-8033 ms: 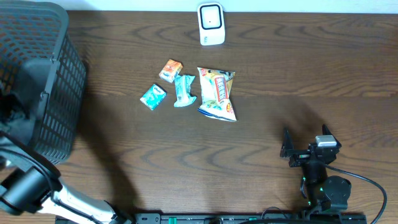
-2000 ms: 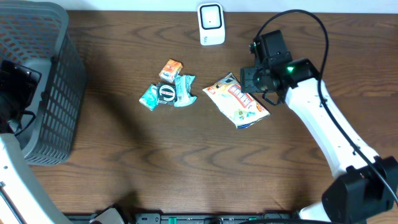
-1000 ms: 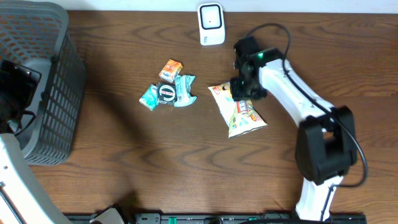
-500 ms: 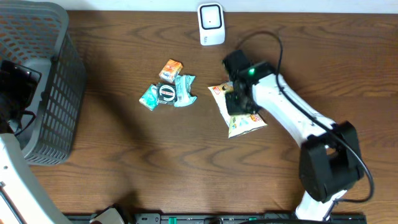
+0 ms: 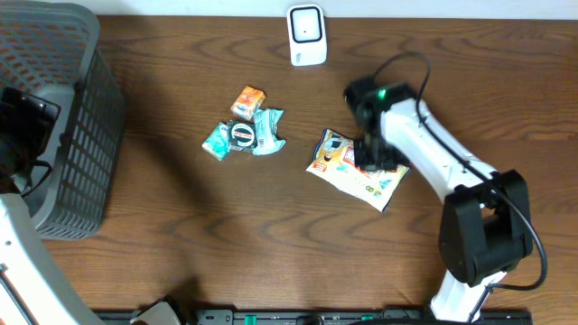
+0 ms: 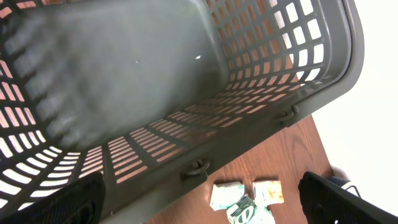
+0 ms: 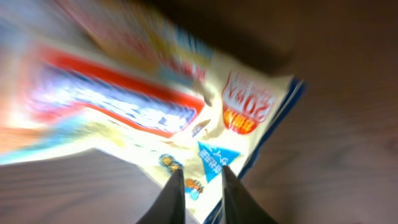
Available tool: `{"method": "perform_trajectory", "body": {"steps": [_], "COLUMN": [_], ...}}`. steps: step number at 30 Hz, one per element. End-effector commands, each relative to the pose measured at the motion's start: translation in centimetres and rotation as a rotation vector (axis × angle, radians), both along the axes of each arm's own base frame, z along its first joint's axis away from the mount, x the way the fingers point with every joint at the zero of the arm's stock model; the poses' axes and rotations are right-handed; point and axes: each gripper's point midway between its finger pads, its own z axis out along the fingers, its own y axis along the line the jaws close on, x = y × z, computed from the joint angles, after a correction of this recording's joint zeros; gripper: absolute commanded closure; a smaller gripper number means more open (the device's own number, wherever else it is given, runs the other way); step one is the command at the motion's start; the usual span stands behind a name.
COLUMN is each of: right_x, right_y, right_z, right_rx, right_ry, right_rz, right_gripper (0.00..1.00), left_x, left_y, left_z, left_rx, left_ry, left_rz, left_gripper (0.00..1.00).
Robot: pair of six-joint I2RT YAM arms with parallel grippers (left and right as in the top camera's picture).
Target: Scan the item barcode
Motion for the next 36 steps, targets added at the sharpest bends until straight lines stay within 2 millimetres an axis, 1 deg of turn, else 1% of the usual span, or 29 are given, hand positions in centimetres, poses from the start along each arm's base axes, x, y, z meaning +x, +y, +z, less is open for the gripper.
{"method": "perform_trajectory", "body": {"steps": [1, 3, 5, 6, 8, 10, 12, 13, 14, 15, 16, 17, 18, 19, 20, 21, 22, 23, 26, 28, 29, 30, 31, 32, 33, 36], "right_x": [2.7, 2.9, 2.5, 2.0, 1.8, 1.5, 1.4, 1.3, 1.1, 1.1, 1.0, 1.5, 2.0, 2.4, 2.8, 3.2, 3.7, 4.1, 4.1, 3.3, 2.7, 2.2, 1.6, 1.2, 0.8, -0.8], "right_y": [1.9, 3.8, 4.5, 4.8, 5.3, 5.6, 6.0, 6.2, 6.9, 7.1, 7.2, 7.3, 7.4, 7.5, 7.4, 7.3, 7.1, 6.8, 5.8, 4.6, 3.9, 3.2, 2.3, 1.8, 1.2, 0.4], "right_z": [3.5, 3.7, 3.1, 1.8, -0.1, -2.4, -4.5, -5.3, -6.8, -7.1, -7.3, -6.9, -6.3, -5.4, -4.6, -3.4, -2.1, -0.4, 2.8, 4.1, 4.3, 4.2, 3.8, 3.3, 2.7, 0.3], "right_rx": [0.084, 0.166, 0.179, 0.173, 0.179, 0.185, 0.205, 0.217, 0.266, 0.279, 0.284, 0.288, 0.295, 0.296, 0.294, 0.293, 0.290, 0.285, 0.268, 0.243, 0.219, 0.195, 0.161, 0.135, 0.109, 0.073], "right_ry": [-0.105, -0.107, -0.091, -0.083, -0.090, -0.102, -0.125, -0.135, -0.146, -0.149, -0.150, -0.162, -0.170, -0.173, -0.173, -0.173, -0.173, -0.169, -0.142, -0.100, -0.072, -0.050, -0.023, -0.004, 0.014, 0.074], "right_rz": [0.040, 0.088, 0.100, 0.096, 0.065, 0.037, 0.040, 0.040, 0.047, 0.048, 0.048, 0.054, 0.071, 0.080, 0.086, 0.098, 0.107, 0.115, 0.140, 0.155, 0.150, 0.142, 0.135, 0.132, 0.131, 0.128], "right_gripper": [0.85, 0.85, 0.86, 0.85, 0.79, 0.64, 0.63, 0.60, 0.44, 0.40, 0.39, 0.32, 0.19, 0.12, 0.11, 0.08, 0.02, 0.01, 0.01, 0.01, 0.05, 0.11, 0.21, 0.27, 0.30, 0.31], "left_x": [-0.2, -0.2, -0.2, -0.2, -0.2, -0.2, -0.2, -0.2, -0.2, -0.2, -0.2, -0.2, -0.2, -0.2, -0.2, -0.2, -0.2, -0.2, -0.2, -0.2, -0.2, -0.2, -0.2, -0.2, -0.2, -0.2], "left_y": [0.0, 0.0, 0.0, 0.0, 0.0, 0.0, 0.0, 0.0, 0.0, 0.0, 0.0, 0.0, 0.0, 0.0, 0.0, 0.0, 0.0, 0.0, 0.0, 0.0, 0.0, 0.0, 0.0, 0.0, 0.0, 0.0], "left_z": [0.8, 0.8, 0.8, 0.8, 0.8, 0.8, 0.8, 0.8, 0.8, 0.8, 0.8, 0.8, 0.8, 0.8, 0.8, 0.8, 0.8, 0.8, 0.8, 0.8, 0.8, 0.8, 0.8, 0.8, 0.8, 0.8], "left_rx": [0.009, 0.009, 0.009, 0.009, 0.009, 0.009, 0.009, 0.009, 0.009, 0.009, 0.009, 0.009, 0.009, 0.009, 0.009, 0.009, 0.009, 0.009, 0.009, 0.009, 0.009, 0.009, 0.009, 0.009, 0.009, 0.009], "left_ry": [-0.019, -0.019, -0.019, -0.019, -0.019, -0.019, -0.019, -0.019, -0.019, -0.019, -0.019, -0.019, -0.019, -0.019, -0.019, -0.019, -0.019, -0.019, -0.019, -0.019, -0.019, -0.019, -0.019, -0.019, -0.019, -0.019], "left_rz": [0.012, 0.012, 0.012, 0.012, 0.012, 0.012, 0.012, 0.012, 0.012, 0.012, 0.012, 0.012, 0.012, 0.012, 0.012, 0.012, 0.012, 0.012, 0.012, 0.012, 0.012, 0.012, 0.012, 0.012, 0.012, 0.012], "left_gripper": [0.02, 0.02, 0.02, 0.02, 0.02, 0.02, 0.02, 0.02, 0.02, 0.02, 0.02, 0.02, 0.02, 0.02, 0.03, 0.02, 0.02, 0.02, 0.02, 0.02, 0.02, 0.02, 0.03, 0.02, 0.02, 0.02]}}
